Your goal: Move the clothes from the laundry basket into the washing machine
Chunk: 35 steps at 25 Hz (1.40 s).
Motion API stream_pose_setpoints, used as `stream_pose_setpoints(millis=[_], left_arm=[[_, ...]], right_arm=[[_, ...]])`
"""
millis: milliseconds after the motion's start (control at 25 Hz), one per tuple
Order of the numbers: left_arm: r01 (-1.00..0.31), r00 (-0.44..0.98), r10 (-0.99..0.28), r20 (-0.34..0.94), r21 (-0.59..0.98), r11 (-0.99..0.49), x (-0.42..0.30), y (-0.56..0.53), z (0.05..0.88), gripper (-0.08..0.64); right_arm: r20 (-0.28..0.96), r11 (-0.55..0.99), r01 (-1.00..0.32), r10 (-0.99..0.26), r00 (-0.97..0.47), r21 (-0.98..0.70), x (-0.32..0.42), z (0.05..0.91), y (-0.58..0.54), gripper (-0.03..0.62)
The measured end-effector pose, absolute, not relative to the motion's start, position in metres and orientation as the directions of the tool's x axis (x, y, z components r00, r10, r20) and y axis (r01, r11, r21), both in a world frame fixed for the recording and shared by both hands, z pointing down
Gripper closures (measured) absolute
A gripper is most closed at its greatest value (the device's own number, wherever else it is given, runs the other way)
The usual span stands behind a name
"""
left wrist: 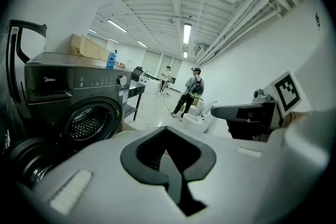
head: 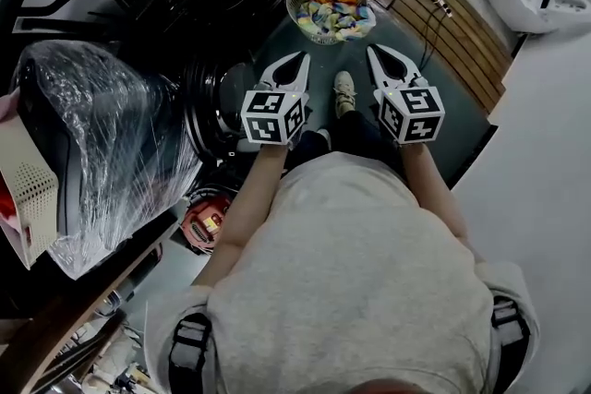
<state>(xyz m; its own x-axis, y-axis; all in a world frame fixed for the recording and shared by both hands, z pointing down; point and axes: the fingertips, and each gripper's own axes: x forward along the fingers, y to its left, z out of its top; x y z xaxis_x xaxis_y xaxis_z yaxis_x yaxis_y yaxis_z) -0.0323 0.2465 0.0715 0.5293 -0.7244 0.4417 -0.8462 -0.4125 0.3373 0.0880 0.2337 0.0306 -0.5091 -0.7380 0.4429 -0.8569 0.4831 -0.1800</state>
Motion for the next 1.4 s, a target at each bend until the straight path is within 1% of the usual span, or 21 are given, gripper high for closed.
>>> stream_pose_setpoints(millis=[200,360,680,880,1080,1280,1400], left_arm=[[-0.86,0.507,-0.735,0.45,0.32,-0.397,-0.021,0.188,0.073,0.555],[-0.862,0.504,-0.739,0.447,0.314,-0.397,-0.008,0.144,0.07,0.554],[-0.864,0.501,-0.738,0.452,0.315,-0.393,0.017,0.089,0.074,0.555],[-0.868,0.496,-0.715,0.493,0.277,-0.411,0.023,0.075,0.083,0.554],[-0.85,0.525,-0.675,0.519,0.272,-0.452,0.03,0.051,0.098,0.554],[-0.814,0.577,-0.609,0.544,0.322,-0.484,0.04,0.032,0.126,0.554],[-0.797,0.591,-0.563,0.578,0.309,-0.52,0.041,0.031,0.151,0.554]], right_arm=[[0.448,0.501,-0.846,-0.723,-0.525,-0.183,0.105,0.037,0.176,0.603],[0.457,0.539,-0.819,-0.689,-0.563,-0.197,0.114,0.037,0.132,0.603],[0.468,0.603,-0.767,-0.624,-0.626,-0.222,0.124,0.048,0.075,0.603],[0.469,0.554,-0.789,-0.64,-0.608,-0.266,0.136,0.058,0.055,0.603],[0.476,0.501,-0.815,-0.663,-0.578,-0.291,0.151,0.072,0.034,0.603],[0.517,0.475,-0.834,-0.657,-0.548,-0.281,0.157,0.102,0.017,0.603],[0.55,0.449,-0.853,-0.656,-0.518,-0.268,0.156,0.126,0.017,0.603]])
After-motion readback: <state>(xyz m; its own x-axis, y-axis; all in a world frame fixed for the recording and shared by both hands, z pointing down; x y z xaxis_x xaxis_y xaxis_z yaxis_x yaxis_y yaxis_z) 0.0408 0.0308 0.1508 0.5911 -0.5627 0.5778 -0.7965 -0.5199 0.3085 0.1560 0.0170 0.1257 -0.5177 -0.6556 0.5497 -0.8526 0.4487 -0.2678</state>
